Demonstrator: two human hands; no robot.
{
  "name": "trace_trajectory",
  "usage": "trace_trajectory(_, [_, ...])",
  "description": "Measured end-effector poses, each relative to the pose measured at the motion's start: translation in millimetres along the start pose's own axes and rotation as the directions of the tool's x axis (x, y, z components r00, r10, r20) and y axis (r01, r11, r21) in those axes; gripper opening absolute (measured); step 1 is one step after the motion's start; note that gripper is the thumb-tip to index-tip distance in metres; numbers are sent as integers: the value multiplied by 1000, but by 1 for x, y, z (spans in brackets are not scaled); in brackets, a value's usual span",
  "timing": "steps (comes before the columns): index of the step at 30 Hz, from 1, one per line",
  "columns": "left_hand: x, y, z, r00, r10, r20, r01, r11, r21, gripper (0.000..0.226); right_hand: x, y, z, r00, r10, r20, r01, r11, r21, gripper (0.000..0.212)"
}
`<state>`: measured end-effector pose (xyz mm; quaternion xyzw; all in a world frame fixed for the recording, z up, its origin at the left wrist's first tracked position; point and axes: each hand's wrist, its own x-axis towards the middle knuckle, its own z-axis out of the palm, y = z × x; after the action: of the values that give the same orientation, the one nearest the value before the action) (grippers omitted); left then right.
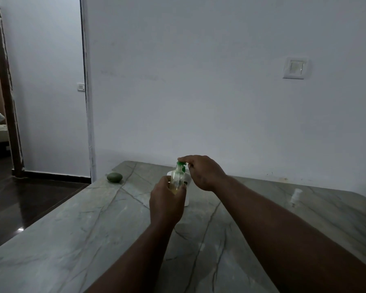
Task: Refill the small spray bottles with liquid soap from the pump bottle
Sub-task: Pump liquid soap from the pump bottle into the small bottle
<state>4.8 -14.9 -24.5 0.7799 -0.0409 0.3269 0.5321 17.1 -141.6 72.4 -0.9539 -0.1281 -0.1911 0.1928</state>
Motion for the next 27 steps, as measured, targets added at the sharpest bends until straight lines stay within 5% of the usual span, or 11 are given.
trace_trajectory(27, [-1, 4, -4, 1000, -16, 9, 16, 1000, 5, 22, 6, 3, 1, 1000, -6, -22, 7, 999, 42, 46])
